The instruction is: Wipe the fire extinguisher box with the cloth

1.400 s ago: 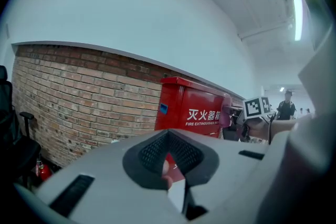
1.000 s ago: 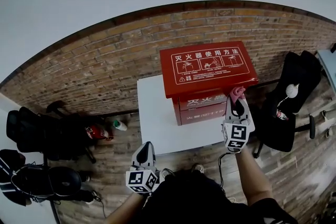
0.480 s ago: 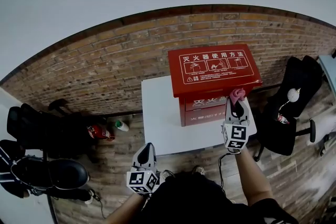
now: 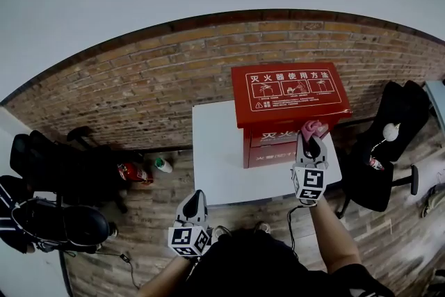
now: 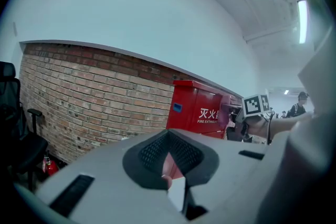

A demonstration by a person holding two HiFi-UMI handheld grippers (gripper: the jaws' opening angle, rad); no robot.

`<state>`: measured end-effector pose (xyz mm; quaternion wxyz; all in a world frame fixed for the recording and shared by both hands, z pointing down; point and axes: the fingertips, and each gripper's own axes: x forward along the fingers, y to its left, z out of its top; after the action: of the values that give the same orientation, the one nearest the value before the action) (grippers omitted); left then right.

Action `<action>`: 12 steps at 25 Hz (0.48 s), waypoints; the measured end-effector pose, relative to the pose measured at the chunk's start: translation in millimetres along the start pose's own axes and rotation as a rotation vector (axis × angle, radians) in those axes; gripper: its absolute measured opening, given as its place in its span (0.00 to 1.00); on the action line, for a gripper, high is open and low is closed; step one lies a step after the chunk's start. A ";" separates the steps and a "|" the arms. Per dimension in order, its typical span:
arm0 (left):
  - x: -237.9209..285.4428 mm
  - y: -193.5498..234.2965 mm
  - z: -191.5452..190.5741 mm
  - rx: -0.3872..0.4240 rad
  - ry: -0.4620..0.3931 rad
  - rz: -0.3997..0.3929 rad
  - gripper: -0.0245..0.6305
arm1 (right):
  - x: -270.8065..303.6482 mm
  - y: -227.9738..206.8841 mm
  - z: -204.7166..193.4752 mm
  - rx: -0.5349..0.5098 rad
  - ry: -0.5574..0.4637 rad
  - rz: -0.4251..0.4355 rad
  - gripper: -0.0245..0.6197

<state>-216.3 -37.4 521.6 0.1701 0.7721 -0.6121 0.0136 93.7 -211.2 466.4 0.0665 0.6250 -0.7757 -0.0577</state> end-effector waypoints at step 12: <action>-13.7 12.9 -6.0 -0.010 -0.006 0.040 0.06 | 3.6 21.7 4.6 0.005 -0.002 0.032 0.14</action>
<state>-230.9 -25.2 527.2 0.1720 0.7589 -0.6280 0.0116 71.3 -210.0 465.8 0.0648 0.6127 -0.7858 -0.0552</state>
